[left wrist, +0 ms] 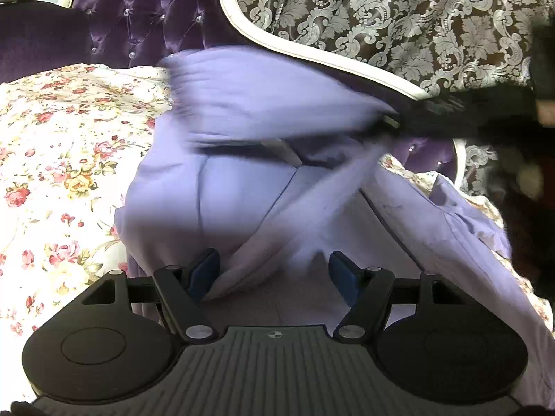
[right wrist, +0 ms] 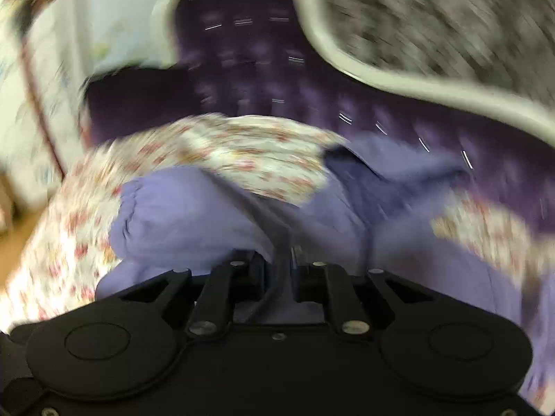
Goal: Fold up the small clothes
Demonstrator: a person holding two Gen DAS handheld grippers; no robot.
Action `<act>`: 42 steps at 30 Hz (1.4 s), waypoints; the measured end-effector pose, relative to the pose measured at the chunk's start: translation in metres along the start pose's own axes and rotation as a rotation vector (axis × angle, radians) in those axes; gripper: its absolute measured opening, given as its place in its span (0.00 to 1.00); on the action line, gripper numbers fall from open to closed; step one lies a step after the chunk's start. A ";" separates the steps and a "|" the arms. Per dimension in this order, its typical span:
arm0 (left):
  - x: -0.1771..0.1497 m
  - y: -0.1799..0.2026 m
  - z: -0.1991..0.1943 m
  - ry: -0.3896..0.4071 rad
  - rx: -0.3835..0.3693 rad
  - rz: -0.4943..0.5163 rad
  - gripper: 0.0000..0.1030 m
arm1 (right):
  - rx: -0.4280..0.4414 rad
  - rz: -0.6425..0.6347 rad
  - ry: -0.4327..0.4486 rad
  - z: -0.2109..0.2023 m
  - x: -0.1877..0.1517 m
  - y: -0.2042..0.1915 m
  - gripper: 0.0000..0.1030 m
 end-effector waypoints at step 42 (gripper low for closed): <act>0.015 0.036 -0.025 0.062 0.133 0.096 0.70 | -0.017 0.231 0.054 -0.050 -0.052 0.147 0.32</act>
Point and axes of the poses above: each gripper's, at about its wrist camera, not at the fingertips, and z roughly the way its jaws point, y to its right, x to its top, the point moved 2 cm from there along z, roughly the way its jaws point, and after that the axes turned 4 degrees about x, right-handed, at the moved point
